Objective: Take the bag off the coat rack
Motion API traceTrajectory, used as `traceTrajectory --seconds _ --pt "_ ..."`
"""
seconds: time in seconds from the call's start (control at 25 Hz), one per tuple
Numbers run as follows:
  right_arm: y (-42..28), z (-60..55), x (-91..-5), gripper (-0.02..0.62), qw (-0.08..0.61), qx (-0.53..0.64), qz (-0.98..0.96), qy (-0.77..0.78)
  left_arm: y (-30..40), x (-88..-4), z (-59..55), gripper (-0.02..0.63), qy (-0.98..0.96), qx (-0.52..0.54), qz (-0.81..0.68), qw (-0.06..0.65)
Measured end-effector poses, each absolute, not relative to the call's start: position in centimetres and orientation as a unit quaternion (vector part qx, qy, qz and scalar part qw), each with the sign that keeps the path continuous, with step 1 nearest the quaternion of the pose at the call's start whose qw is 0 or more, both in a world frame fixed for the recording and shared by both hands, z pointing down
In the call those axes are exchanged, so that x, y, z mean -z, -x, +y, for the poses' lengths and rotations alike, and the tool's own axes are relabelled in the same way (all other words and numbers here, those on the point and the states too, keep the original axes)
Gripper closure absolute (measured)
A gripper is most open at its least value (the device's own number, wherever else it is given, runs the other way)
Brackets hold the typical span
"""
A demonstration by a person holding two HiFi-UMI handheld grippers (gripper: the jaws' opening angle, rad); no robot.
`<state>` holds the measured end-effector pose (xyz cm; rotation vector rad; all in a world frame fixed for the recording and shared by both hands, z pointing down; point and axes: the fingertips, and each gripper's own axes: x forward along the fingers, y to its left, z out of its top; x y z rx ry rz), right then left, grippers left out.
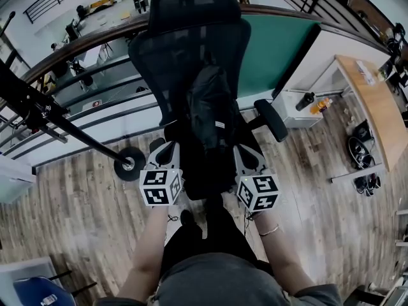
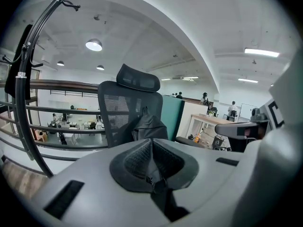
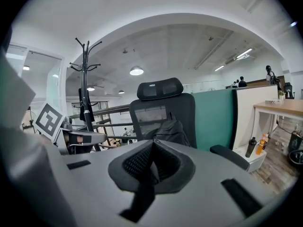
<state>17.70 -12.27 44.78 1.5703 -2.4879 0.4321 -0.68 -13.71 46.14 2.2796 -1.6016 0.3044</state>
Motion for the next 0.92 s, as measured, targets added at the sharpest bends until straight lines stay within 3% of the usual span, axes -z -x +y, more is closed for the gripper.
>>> traceTrajectory --seconds 0.92 --pt "-15.4 -10.1 -44.3 0.594 0.104 -0.119 -0.833 -0.531 2.0 -45.5 -12.1 0.574 -0.81 -0.105 -0.554 0.163"
